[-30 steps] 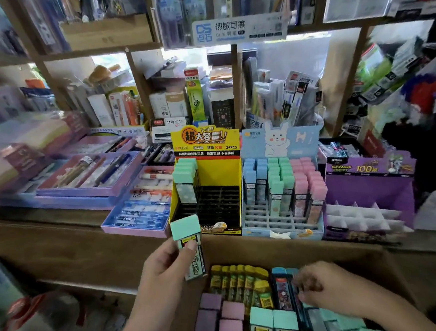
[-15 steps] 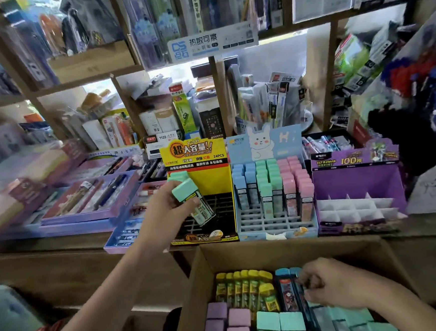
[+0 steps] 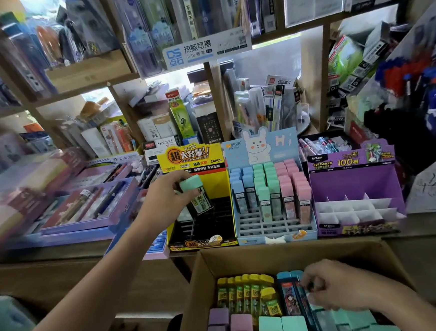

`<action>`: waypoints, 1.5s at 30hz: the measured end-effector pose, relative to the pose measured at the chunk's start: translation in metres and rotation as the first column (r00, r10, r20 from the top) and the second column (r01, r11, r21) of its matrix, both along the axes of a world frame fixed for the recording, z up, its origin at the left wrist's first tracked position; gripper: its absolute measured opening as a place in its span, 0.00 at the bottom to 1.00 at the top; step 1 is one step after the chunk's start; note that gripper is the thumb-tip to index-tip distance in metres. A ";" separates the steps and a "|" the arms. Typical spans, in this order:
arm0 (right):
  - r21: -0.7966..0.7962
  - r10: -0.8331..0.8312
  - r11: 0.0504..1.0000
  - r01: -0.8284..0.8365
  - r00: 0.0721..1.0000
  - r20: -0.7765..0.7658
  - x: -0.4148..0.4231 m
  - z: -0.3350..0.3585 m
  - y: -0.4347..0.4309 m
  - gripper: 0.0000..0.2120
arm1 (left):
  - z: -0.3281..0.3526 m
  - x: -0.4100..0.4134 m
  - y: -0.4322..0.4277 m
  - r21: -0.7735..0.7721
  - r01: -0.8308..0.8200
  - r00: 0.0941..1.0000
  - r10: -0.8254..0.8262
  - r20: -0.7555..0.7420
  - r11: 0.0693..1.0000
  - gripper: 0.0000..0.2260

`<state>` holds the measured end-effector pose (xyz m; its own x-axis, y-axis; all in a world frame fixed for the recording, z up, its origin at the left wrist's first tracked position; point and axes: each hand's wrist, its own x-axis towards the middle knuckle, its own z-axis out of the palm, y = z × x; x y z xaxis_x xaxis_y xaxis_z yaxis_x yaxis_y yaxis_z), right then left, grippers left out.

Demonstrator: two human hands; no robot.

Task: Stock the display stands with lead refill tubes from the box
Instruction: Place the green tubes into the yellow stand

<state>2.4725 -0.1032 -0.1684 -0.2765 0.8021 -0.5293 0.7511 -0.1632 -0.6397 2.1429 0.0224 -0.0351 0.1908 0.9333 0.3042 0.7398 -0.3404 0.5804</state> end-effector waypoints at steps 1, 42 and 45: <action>-0.007 0.002 1.000 -0.002 1.000 0.004 0.000 0.001 0.000 0.13 | 0.002 0.000 0.001 0.012 -0.003 1.000 0.004 -0.018 1.000 0.09; -0.045 0.003 0.999 -0.005 0.999 -0.038 0.005 -0.011 0.005 0.09 | -0.001 0.003 0.029 0.282 0.053 0.908 0.071 -0.413 0.958 0.09; -0.053 0.007 0.999 -0.009 0.999 -0.032 0.005 -0.009 0.005 0.09 | -0.003 0.004 0.027 0.326 0.038 0.905 0.105 -0.411 0.945 0.11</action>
<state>2.4772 -0.0979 -0.1777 -0.3003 0.7709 -0.5618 0.7317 -0.1916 -0.6541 2.1469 0.0492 -0.0384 0.3369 0.8073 0.4846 0.9023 -0.4238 0.0788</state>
